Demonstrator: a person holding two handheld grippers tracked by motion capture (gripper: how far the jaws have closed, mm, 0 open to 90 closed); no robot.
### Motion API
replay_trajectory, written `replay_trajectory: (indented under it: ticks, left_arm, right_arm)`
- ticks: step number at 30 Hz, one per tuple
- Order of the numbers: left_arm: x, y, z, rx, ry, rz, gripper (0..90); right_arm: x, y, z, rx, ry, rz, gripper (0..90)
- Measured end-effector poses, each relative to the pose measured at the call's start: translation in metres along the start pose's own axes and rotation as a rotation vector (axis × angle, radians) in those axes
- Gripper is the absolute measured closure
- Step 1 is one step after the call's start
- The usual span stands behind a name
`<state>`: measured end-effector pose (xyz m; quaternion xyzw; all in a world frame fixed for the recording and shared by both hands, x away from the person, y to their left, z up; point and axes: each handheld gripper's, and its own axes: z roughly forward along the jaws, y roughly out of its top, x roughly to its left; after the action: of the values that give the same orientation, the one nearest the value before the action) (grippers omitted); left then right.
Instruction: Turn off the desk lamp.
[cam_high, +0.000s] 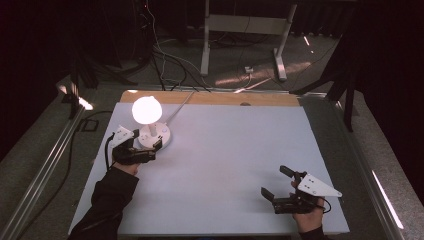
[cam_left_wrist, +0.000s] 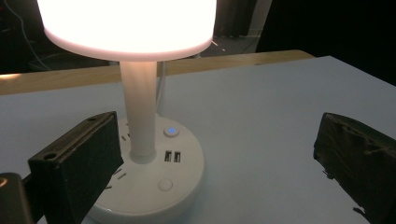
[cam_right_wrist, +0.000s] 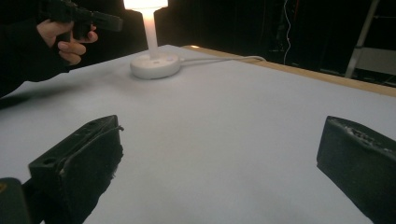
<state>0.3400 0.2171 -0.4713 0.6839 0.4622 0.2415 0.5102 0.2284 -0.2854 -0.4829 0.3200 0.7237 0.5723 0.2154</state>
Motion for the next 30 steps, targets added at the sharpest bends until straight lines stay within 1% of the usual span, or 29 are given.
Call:
replay_trajectory:
  ticks: [2, 3, 5, 6, 7, 9, 10, 12, 13, 14, 16, 19, 20, 24, 28, 30]
  left_arm:
    - [0.001, 0.000, 0.001, 0.003, 0.003, -0.005, 1.6]
    - [0.004, -0.001, 0.003, 0.017, 0.016, -0.005, 1.6]
    - [0.007, -0.001, 0.005, 0.035, 0.018, -0.013, 1.8]
    - [0.009, -0.002, 0.006, 0.036, 0.014, -0.013, 3.9]
    - [0.010, -0.002, 0.007, 0.045, 0.024, -0.011, 5.9]
    - [0.013, -0.004, 0.009, 0.060, 0.026, -0.016, 8.0]
    - [0.013, -0.004, 0.010, 0.070, 0.043, -0.013, 10.2]
    - [0.014, -0.005, 0.011, 0.073, 0.040, -0.020, 13.0]
    - [0.016, -0.007, 0.013, 0.087, 0.052, -0.032, 14.7]
    - [0.016, -0.007, 0.013, 0.087, 0.052, -0.032, 16.0]
    - [0.017, -0.010, 0.017, 0.101, 0.068, -0.036, 18.2]
    - [0.018, -0.013, 0.020, 0.109, 0.085, -0.041, 24.4]
    - [0.018, -0.014, 0.021, 0.110, 0.089, -0.037, 26.7]
    - [0.018, -0.017, 0.023, 0.117, 0.105, -0.046, 42.2]
    - [0.018, -0.020, 0.025, 0.129, 0.114, -0.040, 55.1]
    - [0.018, -0.022, 0.027, 0.134, 0.117, -0.045, 61.5]
  right_arm:
    - [0.000, 0.000, 0.000, 0.000, 0.000, 0.000, 0.0]
    - [0.000, 0.000, 0.000, -0.001, 0.000, 0.000, 0.0]
    - [0.000, 0.000, 0.000, -0.001, 0.001, 0.000, 0.0]
    - [0.000, 0.000, 0.000, 0.000, 0.001, 0.000, 0.0]
    - [0.000, 0.000, 0.000, 0.001, 0.001, 0.000, 0.0]
    - [0.000, 0.000, 0.000, 0.000, 0.001, 0.001, 0.0]
    - [0.000, 0.000, 0.000, 0.000, 0.001, 0.000, 0.0]
    - [0.000, 0.000, 0.000, 0.000, 0.002, 0.001, 0.0]
    - [0.000, 0.000, 0.000, 0.000, 0.002, 0.001, 0.0]
    - [0.000, 0.000, 0.000, 0.000, 0.003, 0.001, 0.0]
    - [-0.001, 0.000, 0.000, 0.000, 0.002, 0.001, 0.0]
    - [-0.001, 0.000, 0.000, 0.000, 0.002, 0.001, 0.0]
    - [-0.001, 0.000, 0.000, 0.000, 0.002, 0.002, 0.0]
    - [-0.001, 0.000, 0.000, 0.000, 0.004, 0.004, 0.0]
    - [-0.001, 0.000, 0.001, 0.001, 0.005, 0.001, 0.0]
    - [-0.001, 0.000, 0.001, 0.001, 0.006, 0.001, 0.0]
